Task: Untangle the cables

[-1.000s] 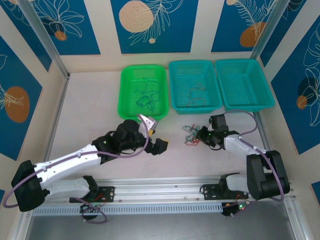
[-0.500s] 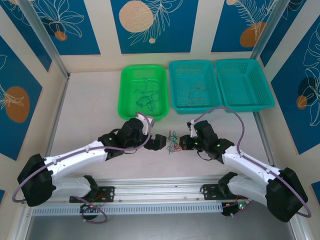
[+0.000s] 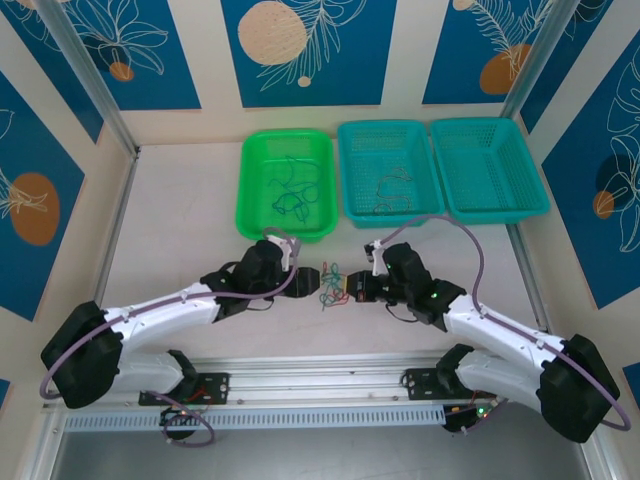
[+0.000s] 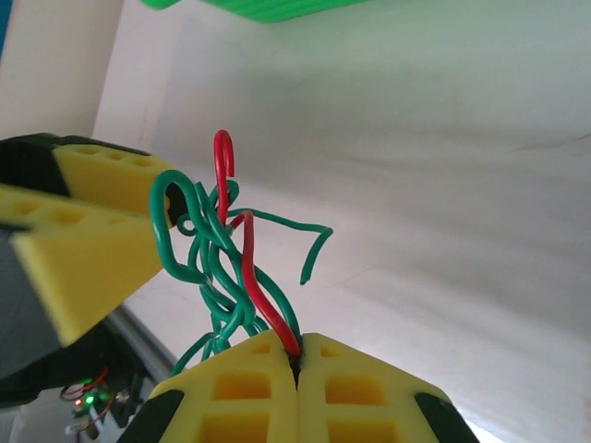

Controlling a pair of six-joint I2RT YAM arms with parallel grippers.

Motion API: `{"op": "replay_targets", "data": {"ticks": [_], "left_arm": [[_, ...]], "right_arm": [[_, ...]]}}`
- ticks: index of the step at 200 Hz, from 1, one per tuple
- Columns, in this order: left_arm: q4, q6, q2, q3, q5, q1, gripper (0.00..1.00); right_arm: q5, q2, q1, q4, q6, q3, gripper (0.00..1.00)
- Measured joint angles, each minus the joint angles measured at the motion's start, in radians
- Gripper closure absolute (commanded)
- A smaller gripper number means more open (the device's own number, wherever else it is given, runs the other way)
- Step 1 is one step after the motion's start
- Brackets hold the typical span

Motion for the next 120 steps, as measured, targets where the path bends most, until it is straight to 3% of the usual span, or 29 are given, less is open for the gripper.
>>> {"op": "replay_targets", "data": {"ticks": [54, 120], "left_arm": [[-0.004, -0.002, -0.083, -0.063, -0.021, 0.053, 1.00], [-0.077, 0.003, -0.303, -0.140, -0.027, 0.178, 1.00]], "right_arm": [[0.044, -0.016, -0.021, -0.040, 0.040, 0.011, 1.00], [-0.056, -0.165, -0.421, -0.169, 0.072, -0.074, 1.00]]}}
